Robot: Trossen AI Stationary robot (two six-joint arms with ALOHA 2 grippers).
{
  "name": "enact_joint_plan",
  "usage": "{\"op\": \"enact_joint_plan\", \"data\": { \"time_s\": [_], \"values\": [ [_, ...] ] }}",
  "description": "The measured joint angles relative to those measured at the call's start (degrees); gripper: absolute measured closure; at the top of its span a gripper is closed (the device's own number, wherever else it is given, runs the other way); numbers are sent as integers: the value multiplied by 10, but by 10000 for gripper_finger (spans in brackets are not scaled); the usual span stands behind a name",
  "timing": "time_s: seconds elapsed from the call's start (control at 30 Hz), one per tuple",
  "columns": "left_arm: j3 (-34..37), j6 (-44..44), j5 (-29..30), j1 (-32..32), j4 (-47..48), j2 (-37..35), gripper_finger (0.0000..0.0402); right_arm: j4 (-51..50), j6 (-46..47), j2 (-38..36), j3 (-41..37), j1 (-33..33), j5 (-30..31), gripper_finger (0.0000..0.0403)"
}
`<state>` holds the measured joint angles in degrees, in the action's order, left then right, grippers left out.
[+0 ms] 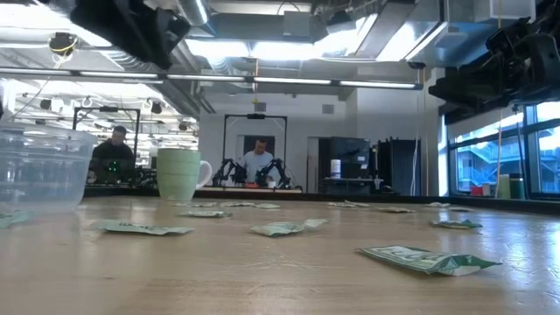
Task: Pick and place items into bin
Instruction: Put the stevia packet into the left transparent bin
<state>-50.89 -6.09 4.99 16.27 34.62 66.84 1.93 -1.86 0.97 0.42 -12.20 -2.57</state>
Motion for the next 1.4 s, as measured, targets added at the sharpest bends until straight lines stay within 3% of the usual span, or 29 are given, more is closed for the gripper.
{"op": "enact_joint_plan", "data": {
  "time_s": [0.23,0.43,0.77,1.07,1.4],
  "values": [
    [-3,106,-1,94,-1,79,297,-2,0,0,0,0,0,253],
    [-3,161,-1,133,-1,136,313,-2,7,0,0,0,0,253],
    [-3,179,5,135,3,216,305,-2,31,0,0,0,0,253],
    [-3,200,5,135,58,244,277,-2,32,0,0,0,0,253],
    [-5,199,-17,127,63,293,292,-1,32,0,0,0,0,253]
  ]
}}
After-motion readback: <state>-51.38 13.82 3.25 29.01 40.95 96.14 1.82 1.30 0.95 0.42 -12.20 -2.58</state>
